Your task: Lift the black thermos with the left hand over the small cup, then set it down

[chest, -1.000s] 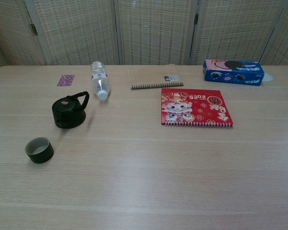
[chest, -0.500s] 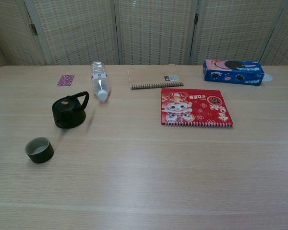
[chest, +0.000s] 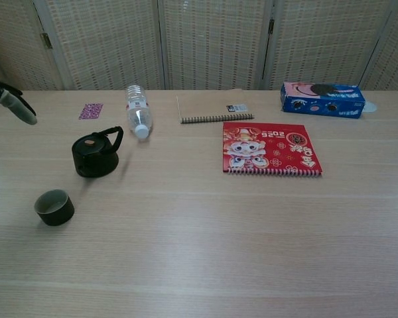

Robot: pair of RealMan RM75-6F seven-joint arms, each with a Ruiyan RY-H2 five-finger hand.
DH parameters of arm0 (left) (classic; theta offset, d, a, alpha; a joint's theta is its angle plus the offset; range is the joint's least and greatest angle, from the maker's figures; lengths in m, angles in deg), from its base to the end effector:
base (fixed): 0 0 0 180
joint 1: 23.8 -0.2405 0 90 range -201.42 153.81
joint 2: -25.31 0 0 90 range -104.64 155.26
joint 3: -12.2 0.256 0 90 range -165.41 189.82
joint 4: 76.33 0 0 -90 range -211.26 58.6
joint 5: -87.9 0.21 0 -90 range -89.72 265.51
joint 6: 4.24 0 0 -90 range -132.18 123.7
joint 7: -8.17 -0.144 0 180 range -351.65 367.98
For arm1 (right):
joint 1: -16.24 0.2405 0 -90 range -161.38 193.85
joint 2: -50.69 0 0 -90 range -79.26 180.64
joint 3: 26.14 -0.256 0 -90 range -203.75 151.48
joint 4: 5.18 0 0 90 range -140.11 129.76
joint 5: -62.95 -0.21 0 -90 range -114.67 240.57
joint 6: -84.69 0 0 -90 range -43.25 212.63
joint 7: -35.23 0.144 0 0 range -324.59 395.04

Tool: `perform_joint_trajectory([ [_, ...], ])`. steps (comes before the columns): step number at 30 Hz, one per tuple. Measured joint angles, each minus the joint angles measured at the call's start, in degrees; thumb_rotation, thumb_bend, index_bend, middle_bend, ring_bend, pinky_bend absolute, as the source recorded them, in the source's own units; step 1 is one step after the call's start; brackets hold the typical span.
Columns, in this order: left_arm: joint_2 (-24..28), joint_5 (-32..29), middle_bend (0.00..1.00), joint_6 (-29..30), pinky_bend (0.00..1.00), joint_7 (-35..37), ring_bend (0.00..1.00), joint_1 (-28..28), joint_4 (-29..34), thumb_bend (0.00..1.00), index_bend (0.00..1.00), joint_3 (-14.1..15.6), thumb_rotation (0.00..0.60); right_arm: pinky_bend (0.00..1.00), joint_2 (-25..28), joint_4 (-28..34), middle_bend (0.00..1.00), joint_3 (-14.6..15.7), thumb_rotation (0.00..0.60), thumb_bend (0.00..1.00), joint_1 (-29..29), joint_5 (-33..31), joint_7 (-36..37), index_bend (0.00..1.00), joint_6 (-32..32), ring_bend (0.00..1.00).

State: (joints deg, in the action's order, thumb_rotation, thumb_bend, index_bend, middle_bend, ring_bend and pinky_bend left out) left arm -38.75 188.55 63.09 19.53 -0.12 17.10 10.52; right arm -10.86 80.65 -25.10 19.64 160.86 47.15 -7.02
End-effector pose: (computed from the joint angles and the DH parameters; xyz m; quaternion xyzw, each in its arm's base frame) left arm -0.2260 0.2501 0.1014 -0.7519 -0.3650 -0.4262 0.3460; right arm -0.3117 -0.1576 0.1763 0.6344 -0.3605 0.4406 0.5230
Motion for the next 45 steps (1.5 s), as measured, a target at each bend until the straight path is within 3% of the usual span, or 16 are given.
perform_joint_trajectory([
  [8, -1.61, 0.47, 0.19, -8.20, 0.00, -1.99, 0.02, 7.21, 0.08, 0.27, 0.23, -0.57, 0.600, 0.04, 0.16, 0.30, 0.23, 0.05, 0.600, 0.27, 0.06, 0.15, -0.13, 0.23, -0.01, 0.22],
  [22, -6.67, -6.28, 0.15, -19.70, 0.00, -2.76, 0.00, 15.89, -5.46, 0.25, 0.17, -1.81, 0.587, 0.04, 0.04, -0.03, 0.23, -0.02, 0.600, 0.27, 0.16, -0.05, 0.16, 0.23, 0.14, 0.22],
  [30, -10.40, -10.80, 0.15, -25.46, 0.00, -6.63, 0.00, 20.49, -8.50, 0.25, 0.17, -2.68, 0.521, 0.04, 0.09, 0.52, 0.23, -0.16, 0.600, 0.27, 0.75, -0.08, -0.47, 0.23, 0.93, 0.22],
  [45, -17.16, -17.58, 0.18, -31.87, 0.00, -16.91, 0.00, 27.57, -15.25, 0.25, 0.25, -4.54, 0.509, 0.04, 0.13, 1.04, 0.23, -0.14, 0.600, 0.27, 0.97, -0.72, -1.18, 0.23, 1.83, 0.22],
])
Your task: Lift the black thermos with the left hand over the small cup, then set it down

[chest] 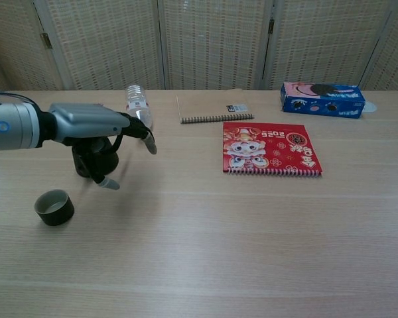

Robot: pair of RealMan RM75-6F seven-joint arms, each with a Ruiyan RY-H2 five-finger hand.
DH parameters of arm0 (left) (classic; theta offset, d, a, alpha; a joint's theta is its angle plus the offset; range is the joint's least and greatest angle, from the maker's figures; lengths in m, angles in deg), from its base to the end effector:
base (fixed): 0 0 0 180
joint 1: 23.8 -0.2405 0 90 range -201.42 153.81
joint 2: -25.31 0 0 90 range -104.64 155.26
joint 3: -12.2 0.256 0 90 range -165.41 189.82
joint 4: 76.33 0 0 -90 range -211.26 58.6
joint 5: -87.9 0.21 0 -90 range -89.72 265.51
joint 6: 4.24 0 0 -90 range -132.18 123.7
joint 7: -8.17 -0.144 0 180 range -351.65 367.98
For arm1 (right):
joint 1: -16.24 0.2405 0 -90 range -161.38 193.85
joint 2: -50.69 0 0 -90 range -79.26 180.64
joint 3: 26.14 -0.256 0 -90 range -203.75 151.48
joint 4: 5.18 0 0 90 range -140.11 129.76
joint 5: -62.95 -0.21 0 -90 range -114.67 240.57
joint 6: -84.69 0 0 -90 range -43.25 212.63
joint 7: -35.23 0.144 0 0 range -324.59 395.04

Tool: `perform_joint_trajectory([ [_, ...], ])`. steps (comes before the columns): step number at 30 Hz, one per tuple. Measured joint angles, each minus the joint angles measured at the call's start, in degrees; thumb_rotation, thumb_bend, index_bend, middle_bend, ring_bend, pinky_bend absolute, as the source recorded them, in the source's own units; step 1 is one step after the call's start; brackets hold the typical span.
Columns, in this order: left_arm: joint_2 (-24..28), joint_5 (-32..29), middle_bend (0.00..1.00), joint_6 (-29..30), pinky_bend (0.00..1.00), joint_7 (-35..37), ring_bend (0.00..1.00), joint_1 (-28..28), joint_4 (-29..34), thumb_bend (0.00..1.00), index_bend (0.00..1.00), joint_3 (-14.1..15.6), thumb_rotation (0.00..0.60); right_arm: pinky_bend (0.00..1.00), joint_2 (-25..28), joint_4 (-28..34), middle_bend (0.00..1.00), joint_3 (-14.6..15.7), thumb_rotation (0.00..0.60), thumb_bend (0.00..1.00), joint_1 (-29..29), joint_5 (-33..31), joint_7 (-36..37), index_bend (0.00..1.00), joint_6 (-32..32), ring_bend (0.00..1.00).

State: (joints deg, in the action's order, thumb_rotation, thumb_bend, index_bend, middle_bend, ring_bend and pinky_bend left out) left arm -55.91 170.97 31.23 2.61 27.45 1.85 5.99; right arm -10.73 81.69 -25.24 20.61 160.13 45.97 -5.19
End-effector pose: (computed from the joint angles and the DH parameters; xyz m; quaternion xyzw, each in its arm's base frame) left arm -0.1441 0.3663 -0.0125 -0.8748 -0.2655 -0.2640 0.3074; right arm -0.3095 -0.1636 0.1727 0.6389 -0.3638 0.4325 0.5219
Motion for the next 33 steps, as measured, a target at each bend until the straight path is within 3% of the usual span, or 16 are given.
perform_joint_trajectory([
  [3, -1.33, -1.52, 0.20, -0.85, 0.00, -2.77, 0.00, 1.11, -1.60, 0.25, 0.26, -0.15, 0.504, 0.04, -0.02, -0.14, 0.24, -0.02, 0.600, 0.27, -0.02, -0.23, 0.12, 0.23, 0.08, 0.22],
  [7, -3.23, -4.94, 0.23, -1.86, 0.00, -5.98, 0.00, 2.29, -3.78, 0.25, 0.28, -0.57, 0.403, 0.04, -0.05, -0.24, 0.24, 0.00, 0.600, 0.27, -0.02, -0.74, 0.14, 0.23, 0.59, 0.22],
  [10, -4.57, -7.69, 0.24, -2.39, 0.00, -8.19, 0.01, 3.08, -5.39, 0.24, 0.29, -0.89, 0.378, 0.04, -0.12, -0.47, 0.24, 0.04, 0.600, 0.27, 0.00, -0.77, 0.39, 0.23, 0.67, 0.22],
  [24, -9.03, -22.74, 0.31, -2.07, 0.00, -24.24, 0.06, 5.93, -12.86, 0.24, 0.32, 0.00, 0.375, 0.04, -0.67, -1.97, 0.24, 0.11, 0.600, 0.27, -0.08, -1.27, 1.89, 0.23, 0.90, 0.22],
  [33, -7.70, -33.40, 0.35, 2.40, 0.00, -31.95, 0.10, 6.28, -10.74, 0.24, 0.34, 0.89, 0.377, 0.04, -0.86, -2.21, 0.24, 0.05, 0.600, 0.27, 0.16, -0.83, 2.21, 0.23, 0.76, 0.22],
])
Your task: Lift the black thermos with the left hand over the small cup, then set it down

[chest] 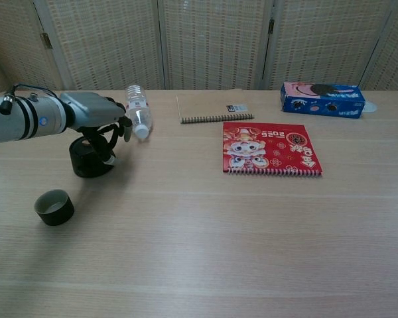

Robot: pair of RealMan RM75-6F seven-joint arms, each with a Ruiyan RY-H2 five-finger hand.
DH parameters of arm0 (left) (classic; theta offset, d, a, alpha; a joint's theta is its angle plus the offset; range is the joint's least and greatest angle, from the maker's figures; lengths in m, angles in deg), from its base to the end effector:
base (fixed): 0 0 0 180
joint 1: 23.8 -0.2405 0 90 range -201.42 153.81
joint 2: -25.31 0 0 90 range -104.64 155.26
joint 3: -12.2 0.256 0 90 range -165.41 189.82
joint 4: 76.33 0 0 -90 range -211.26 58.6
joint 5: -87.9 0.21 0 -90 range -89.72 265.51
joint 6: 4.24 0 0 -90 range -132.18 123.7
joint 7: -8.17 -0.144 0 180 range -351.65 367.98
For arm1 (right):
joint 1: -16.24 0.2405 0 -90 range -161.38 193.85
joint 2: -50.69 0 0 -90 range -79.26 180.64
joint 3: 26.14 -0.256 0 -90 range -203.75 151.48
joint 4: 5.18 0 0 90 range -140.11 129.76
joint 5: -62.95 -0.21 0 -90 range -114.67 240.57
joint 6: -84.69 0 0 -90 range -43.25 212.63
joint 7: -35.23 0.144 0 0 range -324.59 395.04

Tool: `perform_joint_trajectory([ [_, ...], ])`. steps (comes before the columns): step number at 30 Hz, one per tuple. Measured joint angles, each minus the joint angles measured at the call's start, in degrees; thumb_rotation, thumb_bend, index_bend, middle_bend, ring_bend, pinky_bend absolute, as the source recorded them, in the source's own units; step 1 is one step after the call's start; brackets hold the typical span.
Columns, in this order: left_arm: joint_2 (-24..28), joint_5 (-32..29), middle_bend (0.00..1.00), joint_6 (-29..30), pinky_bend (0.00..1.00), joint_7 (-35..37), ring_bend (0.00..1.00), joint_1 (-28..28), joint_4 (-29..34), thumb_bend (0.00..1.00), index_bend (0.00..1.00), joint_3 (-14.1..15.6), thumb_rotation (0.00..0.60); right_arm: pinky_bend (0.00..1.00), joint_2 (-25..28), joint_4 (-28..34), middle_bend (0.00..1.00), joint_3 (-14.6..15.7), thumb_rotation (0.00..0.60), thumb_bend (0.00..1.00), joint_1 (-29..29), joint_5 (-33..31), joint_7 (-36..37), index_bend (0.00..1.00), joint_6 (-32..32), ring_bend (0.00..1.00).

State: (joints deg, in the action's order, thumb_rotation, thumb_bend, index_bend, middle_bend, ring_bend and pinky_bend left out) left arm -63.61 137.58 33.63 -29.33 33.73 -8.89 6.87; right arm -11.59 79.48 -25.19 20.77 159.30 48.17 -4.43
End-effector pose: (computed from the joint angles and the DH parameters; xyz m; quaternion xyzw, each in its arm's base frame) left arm -0.1568 0.4194 -0.0208 -0.8396 -0.2326 -0.1713 0.4601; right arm -0.3181 -0.1652 0.1710 0.6350 -0.3750 0.4297 0.5210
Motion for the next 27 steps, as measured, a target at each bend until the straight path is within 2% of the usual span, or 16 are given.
perform_joint_trajectory([
  [4, 1.80, -2.54, 0.36, 2.92, 0.00, -3.13, 0.12, 0.07, 3.28, 0.24, 0.35, 0.76, 0.375, 0.04, -0.08, -0.04, 0.24, 0.03, 0.600, 0.27, 0.11, 0.09, 0.07, 0.23, 0.09, 0.22],
  [11, 4.81, -5.47, 0.37, 5.90, 0.00, -3.31, 0.13, -0.64, 7.31, 0.24, 0.35, 1.35, 0.378, 0.04, -0.02, 0.03, 0.24, 0.04, 0.600, 0.27, 0.14, 0.14, 0.11, 0.23, 0.00, 0.22],
  [21, 8.91, -9.44, 0.37, 5.88, 0.00, 1.28, 0.13, -2.41, 10.93, 0.25, 0.36, 1.01, 0.378, 0.04, -0.01, -0.01, 0.24, 0.06, 0.600, 0.27, 0.14, 0.22, 0.19, 0.23, -0.17, 0.22],
  [27, 10.43, -8.48, 0.37, 5.90, 0.00, 6.44, 0.13, -3.91, 12.81, 0.25, 0.36, 0.15, 0.377, 0.04, 0.02, 0.25, 0.24, 0.01, 0.600, 0.27, 0.34, 0.26, 0.02, 0.23, 0.03, 0.22],
])
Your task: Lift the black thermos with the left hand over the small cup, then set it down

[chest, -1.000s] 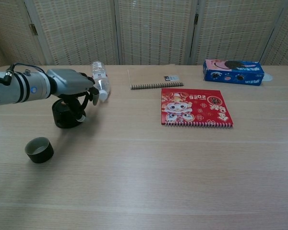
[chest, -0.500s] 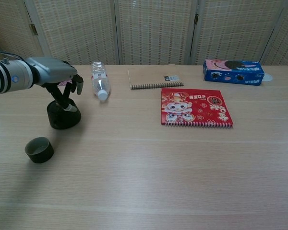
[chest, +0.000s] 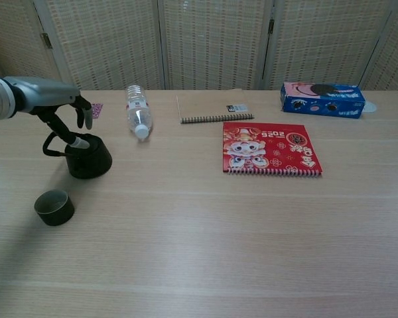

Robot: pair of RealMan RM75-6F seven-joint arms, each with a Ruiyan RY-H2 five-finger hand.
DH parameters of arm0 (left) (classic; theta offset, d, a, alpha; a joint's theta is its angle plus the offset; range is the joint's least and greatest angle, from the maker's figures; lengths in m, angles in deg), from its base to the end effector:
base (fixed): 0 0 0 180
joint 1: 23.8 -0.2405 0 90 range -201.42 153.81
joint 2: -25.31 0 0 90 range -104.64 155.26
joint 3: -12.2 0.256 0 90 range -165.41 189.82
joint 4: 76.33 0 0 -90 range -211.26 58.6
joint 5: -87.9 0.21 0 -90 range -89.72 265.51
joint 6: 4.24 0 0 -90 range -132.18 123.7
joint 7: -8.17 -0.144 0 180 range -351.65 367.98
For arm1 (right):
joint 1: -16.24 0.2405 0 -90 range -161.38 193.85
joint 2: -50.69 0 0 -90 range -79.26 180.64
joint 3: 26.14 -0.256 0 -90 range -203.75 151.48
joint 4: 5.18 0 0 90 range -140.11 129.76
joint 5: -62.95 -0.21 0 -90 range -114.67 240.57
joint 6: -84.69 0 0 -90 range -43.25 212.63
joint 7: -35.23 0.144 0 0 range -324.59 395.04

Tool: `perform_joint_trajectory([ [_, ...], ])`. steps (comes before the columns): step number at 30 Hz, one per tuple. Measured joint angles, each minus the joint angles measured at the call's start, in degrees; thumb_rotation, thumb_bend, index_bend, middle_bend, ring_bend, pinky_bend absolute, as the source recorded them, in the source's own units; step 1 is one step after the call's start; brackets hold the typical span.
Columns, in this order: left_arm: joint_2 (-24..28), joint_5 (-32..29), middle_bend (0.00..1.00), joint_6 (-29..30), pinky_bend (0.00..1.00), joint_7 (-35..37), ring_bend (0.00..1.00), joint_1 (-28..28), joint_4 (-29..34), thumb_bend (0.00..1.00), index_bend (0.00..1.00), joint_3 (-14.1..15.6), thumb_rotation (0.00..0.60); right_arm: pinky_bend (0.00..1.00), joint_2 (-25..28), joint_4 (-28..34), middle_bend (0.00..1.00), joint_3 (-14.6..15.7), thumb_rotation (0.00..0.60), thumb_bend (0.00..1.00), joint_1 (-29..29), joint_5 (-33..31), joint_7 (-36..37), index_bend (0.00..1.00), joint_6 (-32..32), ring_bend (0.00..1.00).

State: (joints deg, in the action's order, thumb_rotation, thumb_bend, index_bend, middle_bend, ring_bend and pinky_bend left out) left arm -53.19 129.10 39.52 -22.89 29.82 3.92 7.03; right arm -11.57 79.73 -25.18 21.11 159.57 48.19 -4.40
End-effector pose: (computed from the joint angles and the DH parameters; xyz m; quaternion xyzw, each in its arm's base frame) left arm -0.1827 0.4033 0.0330 -0.7706 -0.3564 -0.2071 0.4860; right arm -0.3158 -0.1668 0.1702 0.6368 -0.3739 0.4328 0.5171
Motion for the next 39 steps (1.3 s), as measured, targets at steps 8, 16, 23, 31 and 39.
perform_joint_trajectory([
  [8, 1.87, 2.71, 0.28, -4.02, 0.00, 11.66, 0.07, -2.00, -0.24, 0.25, 0.25, -2.35, 0.368, 0.04, 0.25, 0.60, 0.24, 0.00, 0.600, 0.27, 0.00, -0.09, -0.60, 0.23, 0.05, 0.22],
  [16, 2.00, -1.77, 0.28, -10.51, 0.00, 16.52, 0.07, -1.75, -7.62, 0.19, 0.24, -2.72, 0.216, 0.04, 0.41, 0.72, 0.24, 0.07, 0.600, 0.27, -0.46, -0.58, -0.79, 0.23, -0.18, 0.22],
  [23, 2.07, -6.23, 0.28, -17.28, 0.00, 20.23, 0.07, -0.85, -11.86, 0.16, 0.24, -2.14, 0.131, 0.04, 0.29, 1.30, 0.24, 0.01, 0.600, 0.27, -0.25, -0.58, -1.57, 0.23, 0.24, 0.22],
  [31, -0.14, -6.81, 0.28, -19.23, 0.00, 22.60, 0.07, 0.15, -16.86, 0.16, 0.25, -0.30, 0.125, 0.04, 0.55, 2.06, 0.24, -0.06, 0.600, 0.27, -0.24, -0.81, -2.30, 0.23, 0.47, 0.22],
  [39, -0.58, -6.02, 0.28, -18.33, 0.00, 21.62, 0.11, 0.69, -16.45, 0.16, 0.29, 2.67, 0.125, 0.04, 0.39, 1.77, 0.24, -0.09, 0.600, 0.27, -0.20, -0.96, -1.96, 0.23, 0.68, 0.22],
])
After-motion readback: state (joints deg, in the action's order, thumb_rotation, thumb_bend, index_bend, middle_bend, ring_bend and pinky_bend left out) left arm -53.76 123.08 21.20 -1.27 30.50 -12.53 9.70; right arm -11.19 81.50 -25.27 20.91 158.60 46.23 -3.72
